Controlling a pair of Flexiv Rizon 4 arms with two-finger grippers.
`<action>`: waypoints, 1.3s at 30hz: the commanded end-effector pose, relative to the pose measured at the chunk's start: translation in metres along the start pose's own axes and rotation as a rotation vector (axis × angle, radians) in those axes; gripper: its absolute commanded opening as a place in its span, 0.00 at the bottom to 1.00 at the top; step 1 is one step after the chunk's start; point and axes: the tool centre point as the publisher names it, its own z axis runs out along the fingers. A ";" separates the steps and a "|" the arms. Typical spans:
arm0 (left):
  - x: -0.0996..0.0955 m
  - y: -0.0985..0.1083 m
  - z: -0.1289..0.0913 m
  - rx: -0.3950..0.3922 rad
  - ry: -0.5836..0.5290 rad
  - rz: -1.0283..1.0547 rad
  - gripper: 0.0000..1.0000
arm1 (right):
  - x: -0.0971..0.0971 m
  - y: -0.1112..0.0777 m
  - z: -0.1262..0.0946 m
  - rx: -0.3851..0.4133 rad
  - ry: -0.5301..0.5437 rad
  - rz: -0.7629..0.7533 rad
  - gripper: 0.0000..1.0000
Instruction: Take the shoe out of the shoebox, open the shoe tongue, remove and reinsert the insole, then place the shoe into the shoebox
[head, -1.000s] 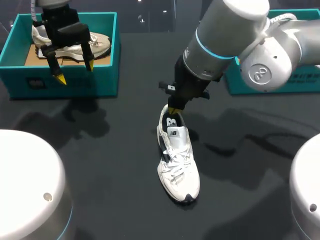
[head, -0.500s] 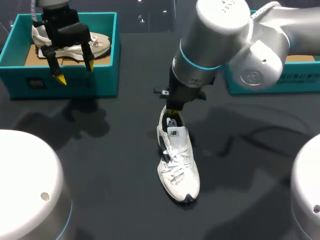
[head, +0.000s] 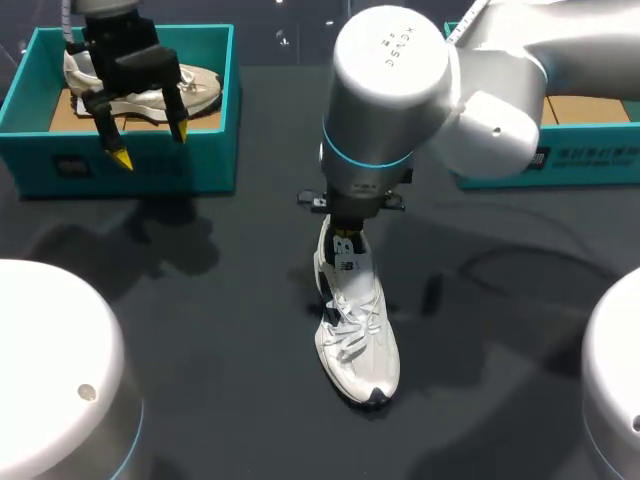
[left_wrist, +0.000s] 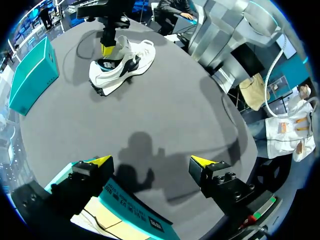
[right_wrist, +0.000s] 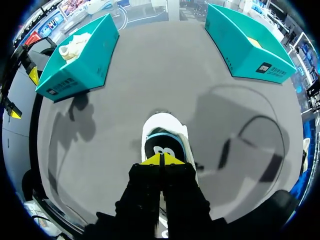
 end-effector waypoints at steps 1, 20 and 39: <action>0.000 0.000 -0.001 -0.002 0.003 0.000 1.00 | 0.008 -0.004 0.017 -0.014 -0.016 0.002 0.00; 0.000 0.000 -0.001 -0.002 0.003 0.000 1.00 | -0.006 -0.004 0.067 0.007 -0.066 0.006 0.00; 0.000 0.000 -0.001 -0.002 0.003 0.000 1.00 | -0.007 0.006 0.073 -0.013 -0.065 -0.016 0.00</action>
